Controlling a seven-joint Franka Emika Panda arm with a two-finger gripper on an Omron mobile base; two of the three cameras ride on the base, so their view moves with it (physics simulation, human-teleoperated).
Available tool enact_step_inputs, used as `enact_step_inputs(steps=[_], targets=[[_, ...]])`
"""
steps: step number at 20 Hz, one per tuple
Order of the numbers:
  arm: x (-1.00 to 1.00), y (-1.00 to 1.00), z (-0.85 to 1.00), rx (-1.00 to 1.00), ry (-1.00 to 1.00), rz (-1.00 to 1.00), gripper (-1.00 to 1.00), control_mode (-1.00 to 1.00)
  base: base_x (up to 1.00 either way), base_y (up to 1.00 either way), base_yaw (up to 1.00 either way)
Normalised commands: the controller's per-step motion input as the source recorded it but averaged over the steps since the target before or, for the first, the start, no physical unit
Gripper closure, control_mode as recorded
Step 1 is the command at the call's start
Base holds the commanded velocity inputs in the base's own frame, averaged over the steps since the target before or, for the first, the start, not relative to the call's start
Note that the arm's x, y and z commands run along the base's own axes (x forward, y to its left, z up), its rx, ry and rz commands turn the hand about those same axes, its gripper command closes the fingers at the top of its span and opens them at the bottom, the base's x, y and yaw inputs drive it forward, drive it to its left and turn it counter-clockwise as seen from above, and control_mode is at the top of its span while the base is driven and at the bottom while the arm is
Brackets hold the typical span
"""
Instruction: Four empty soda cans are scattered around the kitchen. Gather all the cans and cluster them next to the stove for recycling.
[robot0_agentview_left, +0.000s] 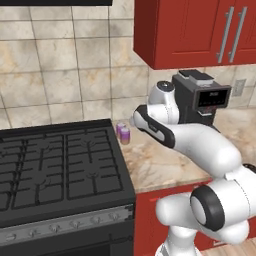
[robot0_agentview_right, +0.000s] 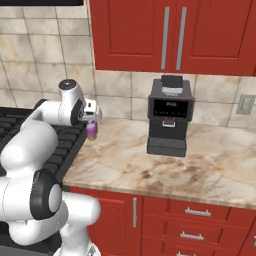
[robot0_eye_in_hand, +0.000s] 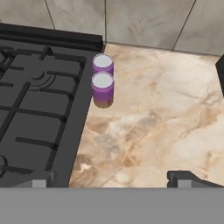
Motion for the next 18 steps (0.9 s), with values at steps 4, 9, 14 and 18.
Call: enact_step_inputs(steps=[4, 9, 14, 18], targets=[[0.00, 0.00, 0.00, 0.00, 0.00, 0.00, -1.00, 1.00, -0.68, -0.19, 0.01], [0.00, 0.00, 0.00, 0.00, 0.00, 0.00, -1.00, 1.00, -0.72, -0.19, 0.04], [0.00, 0.00, 0.00, 0.00, 0.00, 0.00, -1.00, 1.00, -0.59, -0.05, 0.19], [0.00, 0.00, 0.00, 0.00, 0.00, 0.00, -1.00, 1.00, -0.38, 0.00, 0.37]])
